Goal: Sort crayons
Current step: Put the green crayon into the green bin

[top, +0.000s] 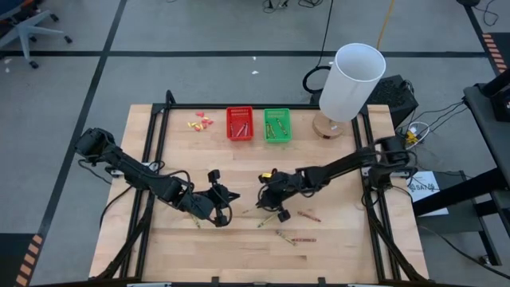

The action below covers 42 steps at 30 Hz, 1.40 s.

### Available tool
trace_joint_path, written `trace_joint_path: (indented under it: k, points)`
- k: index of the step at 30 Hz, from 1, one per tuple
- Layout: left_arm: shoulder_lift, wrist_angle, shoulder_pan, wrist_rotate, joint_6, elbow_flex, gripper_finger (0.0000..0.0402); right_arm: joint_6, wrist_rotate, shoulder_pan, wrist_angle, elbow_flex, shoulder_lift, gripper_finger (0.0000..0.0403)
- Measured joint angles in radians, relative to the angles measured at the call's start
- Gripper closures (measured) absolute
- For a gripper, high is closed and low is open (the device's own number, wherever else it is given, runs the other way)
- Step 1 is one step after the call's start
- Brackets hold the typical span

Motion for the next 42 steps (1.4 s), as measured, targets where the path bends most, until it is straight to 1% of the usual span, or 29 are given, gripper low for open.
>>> trace_joint_path:
  k: [3, 12, 16, 21, 24, 26, 33, 37, 40, 42]
  points:
    - [0.000, 0.001, 0.000, 0.000, -0.001, 0.000, 0.0395, -0.028, 0.006, 0.000, -0.045, 0.000, -0.065, 0.0399]
    - [0.000, 0.000, 0.002, -0.028, 0.039, 0.000, 0.0395, -0.111, 0.161, 0.001, -0.257, 0.001, -0.286, 0.0399]
    - [0.000, 0.008, 0.013, -0.065, 0.045, 0.000, 0.0395, -0.123, 0.220, 0.001, -0.340, 0.001, -0.383, 0.0399]
    - [0.000, 0.004, 0.032, -0.068, 0.051, 0.000, 0.0395, -0.136, 0.343, 0.001, -0.401, 0.001, -0.471, 0.0399]
    - [0.000, 0.004, 0.040, -0.067, 0.054, 0.000, 0.0395, -0.177, 0.430, 0.001, -0.425, 0.001, -0.505, 0.0399]
    - [0.000, 0.004, 0.043, -0.068, 0.054, 0.000, 0.0395, -0.228, 0.460, 0.001, -0.439, 0.001, -0.519, 0.0399]
    - [0.000, 0.004, 0.043, -0.067, 0.051, 0.000, 0.0395, -0.485, 0.558, 0.000, -0.467, 0.001, -0.549, 0.0399]
    - [0.000, 0.003, 0.047, -0.067, 0.051, 0.000, 0.0395, -0.597, 0.621, 0.000, -0.464, 0.001, -0.552, 0.0399]
    - [0.000, 0.003, 0.048, -0.068, 0.052, 0.000, 0.0395, -0.636, 0.686, 0.000, -0.465, 0.001, -0.551, 0.0399]
    - [0.000, 0.003, 0.048, -0.068, 0.052, 0.000, 0.0395, -0.643, 0.706, 0.000, -0.466, 0.001, -0.552, 0.0399]
